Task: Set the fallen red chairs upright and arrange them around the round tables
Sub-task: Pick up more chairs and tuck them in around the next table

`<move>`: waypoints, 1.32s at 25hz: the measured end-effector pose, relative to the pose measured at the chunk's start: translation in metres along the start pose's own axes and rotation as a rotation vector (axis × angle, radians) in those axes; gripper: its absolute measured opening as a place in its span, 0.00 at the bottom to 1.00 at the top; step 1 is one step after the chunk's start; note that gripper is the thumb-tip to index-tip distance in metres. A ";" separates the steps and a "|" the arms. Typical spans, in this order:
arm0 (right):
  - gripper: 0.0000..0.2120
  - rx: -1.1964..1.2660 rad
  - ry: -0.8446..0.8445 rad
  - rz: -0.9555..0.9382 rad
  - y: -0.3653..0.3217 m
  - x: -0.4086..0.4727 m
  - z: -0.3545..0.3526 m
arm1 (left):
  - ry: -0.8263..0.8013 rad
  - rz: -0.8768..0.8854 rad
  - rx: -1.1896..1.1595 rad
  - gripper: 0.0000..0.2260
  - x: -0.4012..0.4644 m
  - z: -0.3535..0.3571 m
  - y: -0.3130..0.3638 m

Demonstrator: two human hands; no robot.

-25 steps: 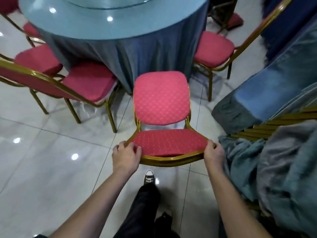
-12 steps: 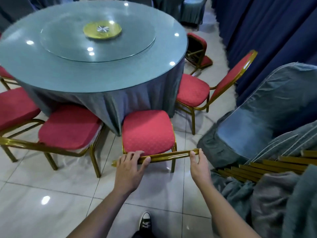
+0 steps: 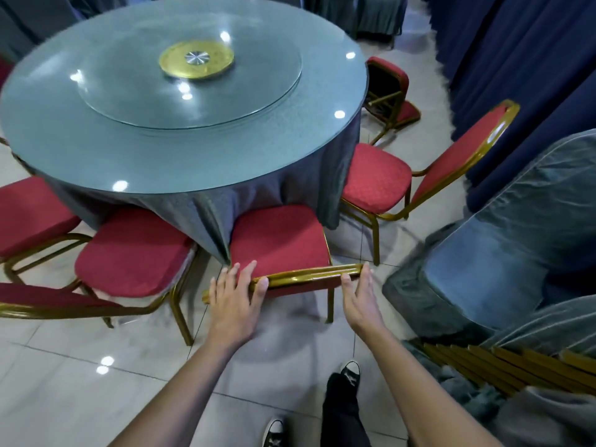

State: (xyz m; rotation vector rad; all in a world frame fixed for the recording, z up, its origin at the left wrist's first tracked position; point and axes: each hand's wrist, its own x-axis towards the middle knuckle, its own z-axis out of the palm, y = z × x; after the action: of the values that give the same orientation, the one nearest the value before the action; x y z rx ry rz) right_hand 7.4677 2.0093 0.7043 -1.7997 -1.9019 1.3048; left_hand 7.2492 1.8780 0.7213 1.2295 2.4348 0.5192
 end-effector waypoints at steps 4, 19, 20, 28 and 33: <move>0.35 -0.029 -0.074 -0.010 -0.027 0.068 -0.021 | -0.019 -0.100 0.037 0.35 0.055 -0.004 0.026; 0.25 -0.016 -0.051 -0.331 -0.049 0.194 -0.211 | 0.024 0.131 0.027 0.13 0.163 0.041 0.267; 0.25 -0.013 -0.019 -0.346 -0.052 0.205 -0.228 | 0.012 0.153 0.014 0.13 0.171 0.044 0.282; 0.21 -0.075 0.112 -0.359 -0.081 0.305 -0.319 | 0.017 0.257 -0.131 0.11 0.268 0.058 0.368; 0.18 -0.098 0.192 -0.378 -0.117 0.363 -0.370 | -0.012 0.317 -0.196 0.10 0.328 0.060 0.419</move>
State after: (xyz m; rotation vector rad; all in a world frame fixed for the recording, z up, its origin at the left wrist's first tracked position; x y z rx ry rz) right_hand 7.5560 2.5107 0.8569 -1.4483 -2.0933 0.8928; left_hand 7.3826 2.3873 0.8185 1.5318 2.1281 0.8139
